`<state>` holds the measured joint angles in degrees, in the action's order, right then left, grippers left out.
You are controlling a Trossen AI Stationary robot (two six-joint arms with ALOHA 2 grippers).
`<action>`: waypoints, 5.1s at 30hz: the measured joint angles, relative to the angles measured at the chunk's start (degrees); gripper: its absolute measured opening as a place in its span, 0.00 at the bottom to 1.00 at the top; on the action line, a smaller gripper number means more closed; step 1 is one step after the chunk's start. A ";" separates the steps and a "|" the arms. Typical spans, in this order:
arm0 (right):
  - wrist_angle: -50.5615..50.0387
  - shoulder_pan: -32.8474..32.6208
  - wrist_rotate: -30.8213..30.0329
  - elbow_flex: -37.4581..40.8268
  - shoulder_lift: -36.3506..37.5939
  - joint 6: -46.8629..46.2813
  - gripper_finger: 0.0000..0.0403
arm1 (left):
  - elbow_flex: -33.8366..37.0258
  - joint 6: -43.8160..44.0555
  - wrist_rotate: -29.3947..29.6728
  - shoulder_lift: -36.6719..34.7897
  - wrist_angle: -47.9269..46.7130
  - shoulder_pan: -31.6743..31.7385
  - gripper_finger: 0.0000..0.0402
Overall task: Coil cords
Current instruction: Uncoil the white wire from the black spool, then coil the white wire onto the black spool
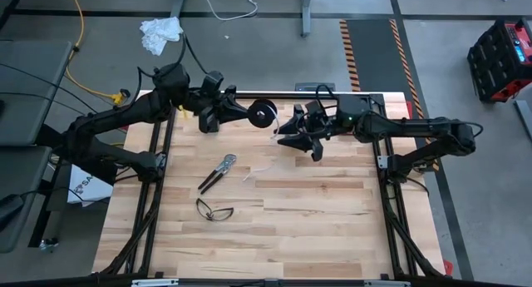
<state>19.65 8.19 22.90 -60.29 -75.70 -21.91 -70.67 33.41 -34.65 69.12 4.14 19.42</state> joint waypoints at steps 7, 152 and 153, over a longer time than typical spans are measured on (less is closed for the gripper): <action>7.97 0.00 6.48 0.04 1.16 -5.27 0.39 | 0.00 -0.96 -0.01 0.02 -4.12 0.01 0.00; -52.91 -1.77 -25.48 -26.99 3.80 15.34 0.35 | -0.02 -27.00 20.93 -0.89 -4.03 -2.19 0.00; -52.83 -1.75 -26.19 -26.99 3.76 15.73 0.35 | -0.02 -26.27 20.80 -1.38 -3.16 -2.43 0.00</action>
<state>-33.19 6.43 -3.29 -87.29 -71.94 -6.18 -70.70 7.14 -13.85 67.75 0.97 16.99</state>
